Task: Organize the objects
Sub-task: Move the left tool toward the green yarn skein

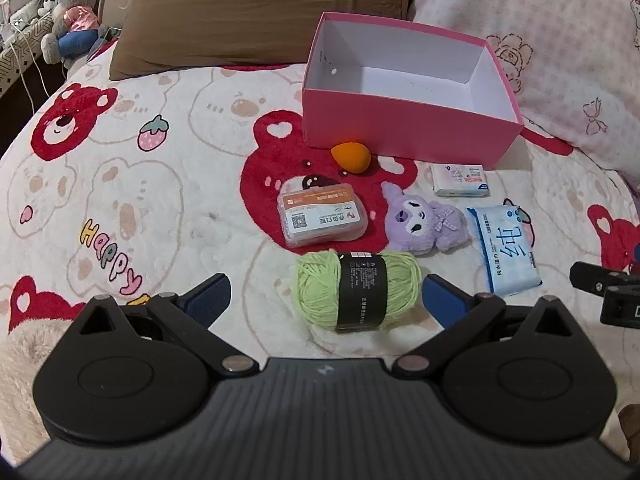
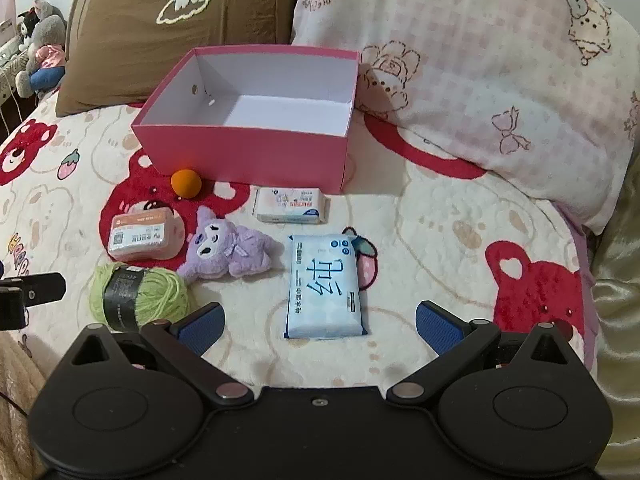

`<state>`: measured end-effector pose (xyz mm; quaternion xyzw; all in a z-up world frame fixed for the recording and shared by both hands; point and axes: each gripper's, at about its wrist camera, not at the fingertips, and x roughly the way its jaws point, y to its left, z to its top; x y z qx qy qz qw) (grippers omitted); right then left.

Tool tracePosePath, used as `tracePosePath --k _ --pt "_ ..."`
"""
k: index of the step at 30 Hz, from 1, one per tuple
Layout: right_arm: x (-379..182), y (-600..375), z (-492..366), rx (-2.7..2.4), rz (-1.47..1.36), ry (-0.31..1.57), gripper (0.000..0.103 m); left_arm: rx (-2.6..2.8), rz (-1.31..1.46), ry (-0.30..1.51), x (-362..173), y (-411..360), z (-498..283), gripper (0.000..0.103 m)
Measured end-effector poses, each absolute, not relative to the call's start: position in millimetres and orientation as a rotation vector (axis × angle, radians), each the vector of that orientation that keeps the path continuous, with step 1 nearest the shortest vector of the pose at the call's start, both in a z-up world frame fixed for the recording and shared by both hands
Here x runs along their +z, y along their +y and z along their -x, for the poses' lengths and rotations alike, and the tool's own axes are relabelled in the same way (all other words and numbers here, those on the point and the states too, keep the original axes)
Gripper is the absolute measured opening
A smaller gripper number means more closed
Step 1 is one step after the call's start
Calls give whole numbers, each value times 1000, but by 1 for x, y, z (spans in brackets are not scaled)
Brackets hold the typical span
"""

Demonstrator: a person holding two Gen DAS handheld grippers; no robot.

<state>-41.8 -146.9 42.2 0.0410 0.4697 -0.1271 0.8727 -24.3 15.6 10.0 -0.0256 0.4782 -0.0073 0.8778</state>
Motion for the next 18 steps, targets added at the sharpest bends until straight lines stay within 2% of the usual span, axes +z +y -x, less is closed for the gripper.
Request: tracePosePath --k 8,18 --pt "42 -139 45 -252 -36 882 103 -58 -3 1031 11 13 15 103" --pt "42 -154 44 -150 -230 865 103 -167 25 1102 13 9 12 103"
